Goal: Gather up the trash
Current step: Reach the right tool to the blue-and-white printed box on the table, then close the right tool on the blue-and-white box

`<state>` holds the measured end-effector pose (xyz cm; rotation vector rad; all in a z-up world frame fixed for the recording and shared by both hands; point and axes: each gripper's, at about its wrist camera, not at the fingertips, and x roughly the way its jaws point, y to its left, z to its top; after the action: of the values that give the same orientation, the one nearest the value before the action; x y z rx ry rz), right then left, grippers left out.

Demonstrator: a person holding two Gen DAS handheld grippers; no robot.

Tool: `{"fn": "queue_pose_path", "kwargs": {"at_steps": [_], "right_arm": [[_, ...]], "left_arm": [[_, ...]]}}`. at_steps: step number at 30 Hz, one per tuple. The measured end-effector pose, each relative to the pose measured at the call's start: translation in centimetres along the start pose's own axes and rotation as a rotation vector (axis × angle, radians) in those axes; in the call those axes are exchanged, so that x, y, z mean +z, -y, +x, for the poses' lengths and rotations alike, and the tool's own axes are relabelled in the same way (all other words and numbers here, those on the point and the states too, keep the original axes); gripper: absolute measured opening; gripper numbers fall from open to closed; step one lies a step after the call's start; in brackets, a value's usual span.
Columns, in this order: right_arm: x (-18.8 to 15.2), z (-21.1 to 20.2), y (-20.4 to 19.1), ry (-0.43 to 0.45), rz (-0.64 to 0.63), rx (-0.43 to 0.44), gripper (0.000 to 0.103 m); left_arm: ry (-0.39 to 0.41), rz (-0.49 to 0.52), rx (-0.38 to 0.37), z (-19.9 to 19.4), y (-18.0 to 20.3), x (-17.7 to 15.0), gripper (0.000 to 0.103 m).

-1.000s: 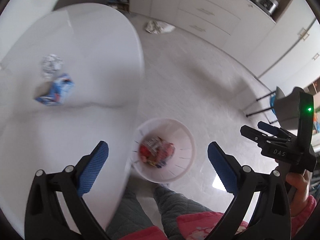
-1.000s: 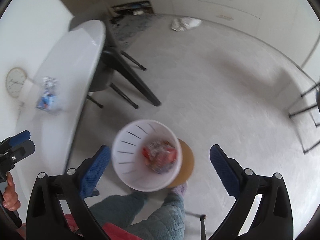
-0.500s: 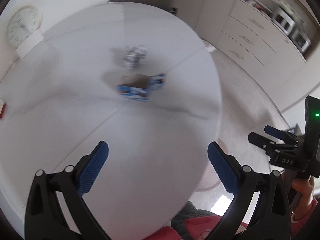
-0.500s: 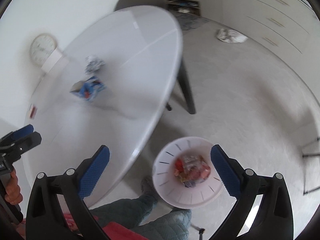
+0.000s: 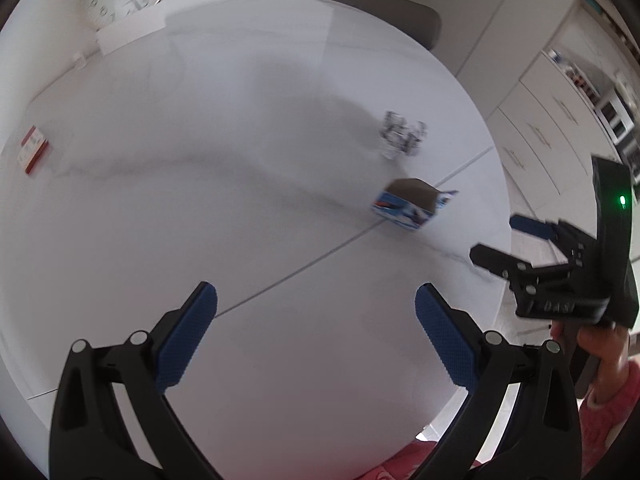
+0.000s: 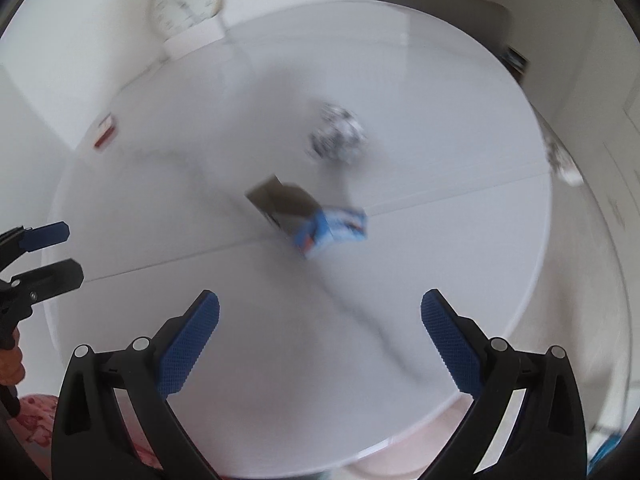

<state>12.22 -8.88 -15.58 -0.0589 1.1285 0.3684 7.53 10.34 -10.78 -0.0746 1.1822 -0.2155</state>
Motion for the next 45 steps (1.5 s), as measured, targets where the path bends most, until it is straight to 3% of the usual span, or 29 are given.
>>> {"fn": "queue_pose_path", "kwargs": {"at_steps": [8, 11, 14, 16, 18, 26, 30, 39, 41, 43, 45], "right_arm": [[3.7, 5.6, -1.7, -0.121, -0.199, -0.004, 0.1], [3.8, 6.9, -2.6, -0.129, -0.315, -0.066, 0.1], [3.9, 7.6, -2.8, -0.134, -0.368, -0.063, 0.1], [4.0, 7.8, -2.6, -0.139, -0.376, -0.062, 0.089], [4.2, 7.9, -2.3, -0.147, -0.365, -0.053, 0.086], [4.7, 5.7, 0.0, -0.086, -0.271, -0.001, 0.087], [4.6, 4.7, 0.3, -0.073, -0.287, 0.033, 0.087], [6.6, 8.7, 0.2, -0.165, -0.366, 0.094, 0.087], [6.8, 9.3, 0.0, -0.171, -0.379, 0.1, 0.082], [6.9, 9.9, -0.4, -0.187, -0.382, 0.11, 0.062], [7.0, 10.4, -1.3, -0.184, -0.387, 0.108, 0.051]], "left_arm": [[-0.025, -0.069, -0.002, 1.4, -2.5, 0.6, 0.095], [-0.031, -0.08, 0.003, 1.8, -2.9, 0.9, 0.095], [-0.038, -0.087, 0.004, 2.1, -2.8, 1.2, 0.095], [-0.044, -0.09, 0.006, 2.4, -2.6, 1.5, 0.095], [-0.045, -0.085, 0.008, 2.5, -2.4, 1.7, 0.095], [-0.054, -0.077, 0.016, 2.8, -2.0, 1.8, 0.095], [-0.059, -0.079, 0.017, 2.9, -2.2, 1.7, 0.095], [-0.067, -0.093, 0.02, 3.5, -2.7, 2.1, 0.095], [-0.067, -0.094, 0.023, 3.6, -2.8, 2.2, 0.095], [-0.069, -0.101, 0.025, 3.7, -2.9, 2.3, 0.095], [-0.067, -0.106, 0.025, 3.7, -3.1, 2.5, 0.095]]}}
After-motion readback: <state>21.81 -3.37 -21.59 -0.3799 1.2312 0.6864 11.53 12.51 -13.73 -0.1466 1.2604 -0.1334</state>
